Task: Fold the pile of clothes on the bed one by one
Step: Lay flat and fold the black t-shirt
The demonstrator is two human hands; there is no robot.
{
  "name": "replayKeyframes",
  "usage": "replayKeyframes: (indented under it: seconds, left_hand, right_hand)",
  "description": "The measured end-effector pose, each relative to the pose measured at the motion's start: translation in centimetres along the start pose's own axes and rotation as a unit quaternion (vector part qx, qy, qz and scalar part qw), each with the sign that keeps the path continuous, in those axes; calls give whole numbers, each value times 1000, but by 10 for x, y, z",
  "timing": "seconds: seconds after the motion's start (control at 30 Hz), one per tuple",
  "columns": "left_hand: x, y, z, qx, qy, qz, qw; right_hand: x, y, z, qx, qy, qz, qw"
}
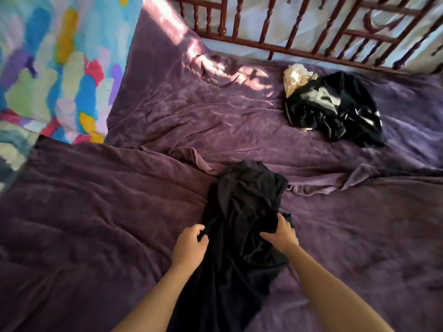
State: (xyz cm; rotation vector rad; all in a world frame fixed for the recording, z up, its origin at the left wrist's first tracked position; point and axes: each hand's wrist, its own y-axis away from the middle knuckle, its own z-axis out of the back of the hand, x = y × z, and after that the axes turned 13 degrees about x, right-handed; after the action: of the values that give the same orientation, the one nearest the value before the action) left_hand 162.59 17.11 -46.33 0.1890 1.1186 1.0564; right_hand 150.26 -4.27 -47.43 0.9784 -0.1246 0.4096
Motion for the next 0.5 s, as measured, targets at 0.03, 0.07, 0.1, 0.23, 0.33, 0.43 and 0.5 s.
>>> replayKeyframes:
  seconds: [0.03, 0.07, 0.1, 0.23, 0.33, 0.43, 0.5]
  left_hand:
    - [2, -4, 2, 2, -1, 1, 1000]
    - [5, -7, 4, 4, -3, 3, 1000]
    - [8, -11, 7, 5, -5, 5, 1000]
    - [7, -21, 20, 3, -13, 10, 1000]
    - [-13, -22, 22, 16, -32, -6, 999]
    - [-46, -17, 17, 36, -59, -60, 996]
    - [-75, -11, 14, 49, -81, -125, 988]
  right_hand:
    - [1, -6, -3, 2, -99, 0, 995]
    - [4, -11, -8, -2, -202, 3, 979]
    - [7, -15, -13, -14, -288, 1, 958]
    - [20, -21, -26, -91, -363, -66, 925]
    - [30, -5, -14, -133, -304, -17, 943]
    - [32, 32, 10, -171, -230, 91, 954]
    - [26, 62, 35, -183, -201, 166, 948]
